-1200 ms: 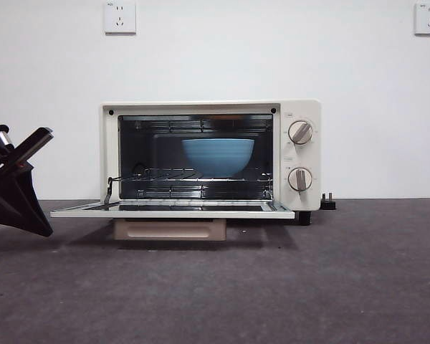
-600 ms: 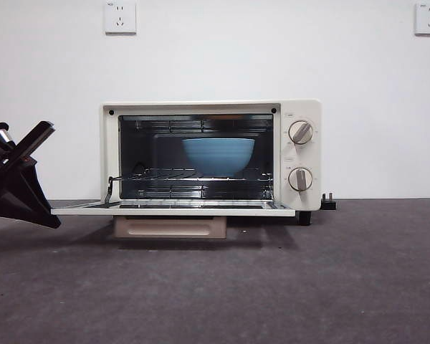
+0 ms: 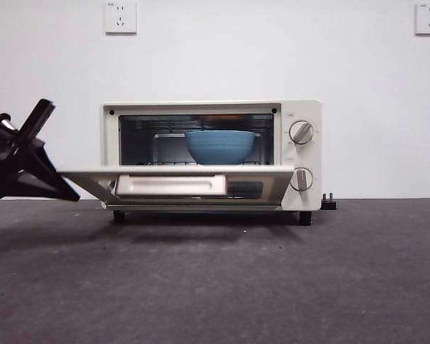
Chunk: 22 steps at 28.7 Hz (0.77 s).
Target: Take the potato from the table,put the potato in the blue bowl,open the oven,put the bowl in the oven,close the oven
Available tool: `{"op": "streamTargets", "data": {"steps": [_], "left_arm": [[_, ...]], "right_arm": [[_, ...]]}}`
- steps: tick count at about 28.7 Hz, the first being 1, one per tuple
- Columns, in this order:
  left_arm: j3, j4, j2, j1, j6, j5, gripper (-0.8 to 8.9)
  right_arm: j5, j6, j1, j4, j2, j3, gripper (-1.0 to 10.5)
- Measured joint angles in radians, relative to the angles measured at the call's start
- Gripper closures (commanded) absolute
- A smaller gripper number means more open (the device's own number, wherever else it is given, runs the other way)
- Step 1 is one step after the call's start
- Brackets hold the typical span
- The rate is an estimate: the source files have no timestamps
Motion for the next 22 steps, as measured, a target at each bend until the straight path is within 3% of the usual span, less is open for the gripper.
{"op": "streamTargets", "data": {"steps": [22], "left_arm": [[0.34,-0.029,0.0,-0.003,-0.092,0.012,8.2]], "right_arm": [[0.0,0.014,0.0,0.0,0.009,0.0,8.9]]}}
